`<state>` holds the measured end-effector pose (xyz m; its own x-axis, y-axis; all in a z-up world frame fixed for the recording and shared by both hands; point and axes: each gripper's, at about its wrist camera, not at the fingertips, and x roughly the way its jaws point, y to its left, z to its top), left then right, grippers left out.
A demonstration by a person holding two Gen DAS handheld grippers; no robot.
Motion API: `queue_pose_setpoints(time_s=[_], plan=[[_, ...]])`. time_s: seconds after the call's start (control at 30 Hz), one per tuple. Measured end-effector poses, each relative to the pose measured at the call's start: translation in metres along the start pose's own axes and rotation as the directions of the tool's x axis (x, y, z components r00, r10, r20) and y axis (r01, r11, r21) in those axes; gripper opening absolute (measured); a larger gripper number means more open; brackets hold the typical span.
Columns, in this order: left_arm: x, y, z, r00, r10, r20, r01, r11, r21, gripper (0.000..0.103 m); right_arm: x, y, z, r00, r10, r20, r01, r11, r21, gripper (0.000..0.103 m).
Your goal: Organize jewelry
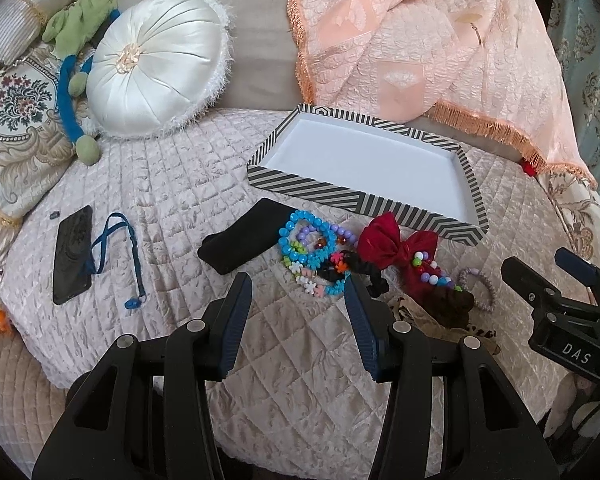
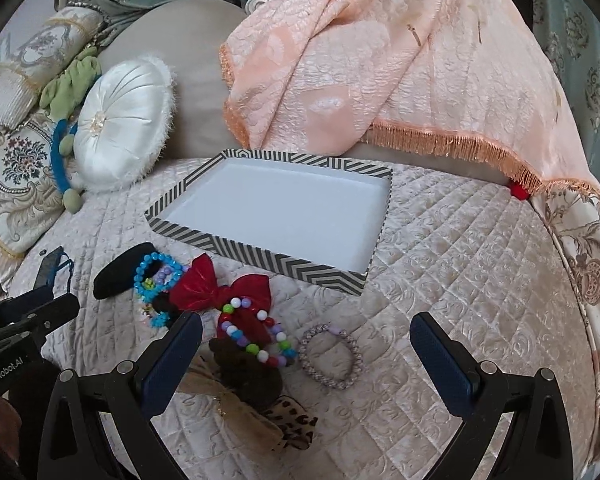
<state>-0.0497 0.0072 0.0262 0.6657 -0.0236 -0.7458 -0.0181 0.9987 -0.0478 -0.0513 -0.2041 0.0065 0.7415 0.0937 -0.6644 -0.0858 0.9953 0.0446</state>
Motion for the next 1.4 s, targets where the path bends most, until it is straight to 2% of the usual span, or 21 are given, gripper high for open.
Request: queue_pose_setpoints(time_s=[0.43, 0.83, 1.4], plan=[[0.0, 0.001, -0.005, 0.999, 0.047, -0.009, -0.047, 0.999, -0.008, 0.048, -0.004, 0.006, -0.001, 1.0, 0.027, -0.014, -0.027, 1.0, 0.0, 0.103], [0.007, 0.008, -0.008, 0.999, 0.034, -0.031, -0.035, 0.999, -0.035, 0.048, -0.001, 0.006, -0.006, 0.997, 0.078, -0.018, -0.077, 0.996, 0.037, 0.103], [0.0, 0.011, -0.008, 0.998, 0.056, -0.008, -0.056, 0.998, -0.038, 0.048, -0.008, 0.023, -0.004, 0.998, 0.061, -0.022, -0.062, 0.997, -0.041, 0.103]])
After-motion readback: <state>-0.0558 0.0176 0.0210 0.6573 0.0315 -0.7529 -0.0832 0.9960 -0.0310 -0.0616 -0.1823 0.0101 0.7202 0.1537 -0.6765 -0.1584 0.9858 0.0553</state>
